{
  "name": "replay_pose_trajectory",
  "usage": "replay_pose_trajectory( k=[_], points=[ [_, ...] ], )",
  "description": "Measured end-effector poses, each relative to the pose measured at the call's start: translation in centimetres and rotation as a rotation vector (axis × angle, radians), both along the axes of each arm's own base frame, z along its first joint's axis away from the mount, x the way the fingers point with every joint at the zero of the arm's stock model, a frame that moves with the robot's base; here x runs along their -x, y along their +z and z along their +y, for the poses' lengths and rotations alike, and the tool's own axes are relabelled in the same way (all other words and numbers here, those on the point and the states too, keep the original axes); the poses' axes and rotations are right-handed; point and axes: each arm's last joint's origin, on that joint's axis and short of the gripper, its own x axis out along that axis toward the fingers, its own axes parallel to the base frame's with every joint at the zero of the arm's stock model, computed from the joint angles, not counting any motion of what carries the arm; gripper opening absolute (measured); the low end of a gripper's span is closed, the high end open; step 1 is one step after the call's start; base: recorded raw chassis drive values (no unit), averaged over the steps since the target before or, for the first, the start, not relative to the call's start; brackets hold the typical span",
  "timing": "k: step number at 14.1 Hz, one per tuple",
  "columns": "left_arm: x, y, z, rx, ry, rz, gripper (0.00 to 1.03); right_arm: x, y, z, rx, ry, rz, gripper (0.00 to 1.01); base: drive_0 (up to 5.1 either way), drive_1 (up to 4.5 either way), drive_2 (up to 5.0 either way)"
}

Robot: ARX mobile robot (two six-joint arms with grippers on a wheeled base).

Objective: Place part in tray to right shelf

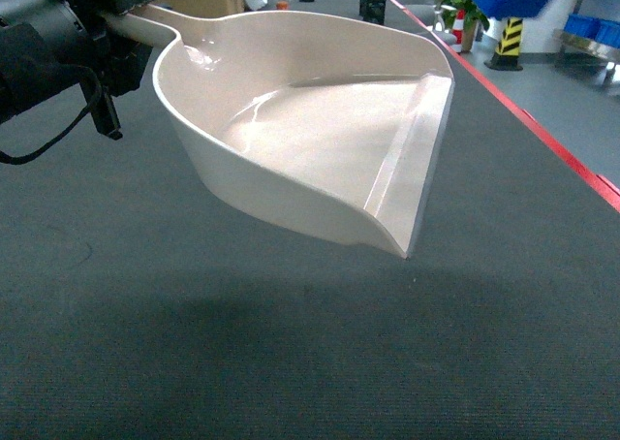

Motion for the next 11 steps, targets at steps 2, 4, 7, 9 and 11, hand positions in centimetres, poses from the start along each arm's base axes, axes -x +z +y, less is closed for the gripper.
replay_pose_trajectory(
  k=[2,4,7,9,11],
  points=[
    [0.0,0.0,0.0,0.000,0.000,-0.001,0.12,-0.6,-0.5,4.4,-0.067,0.113,0.068,0.47,0.0,0.00,0.0],
    [0.0,0.0,0.0,0.000,0.000,0.000,0.12,-0.9,-1.2,5.6,-0.075,0.132,0.092,0.47,0.0,0.00,0.0],
    [0.0,0.0,0.0,0.000,0.000,0.000,0.12,-2.1,-3.1,8.8,-0.085,0.174,0.163,0.47,0.0,0.00,0.0],
    [0.0,0.0,0.0,-0.001,0.000,-0.001,0.12,-3.8,-3.8,12.0,-0.076,0.115,0.141,0.77,0.0,0.00,0.0],
    [0.0,0.0,0.1,-0.001,0.002,0.000,0.12,-1.4,-1.2,9.8,-0.084,0.045,-0.045,1.00,0.0,0.00,0.0]
  ],
)
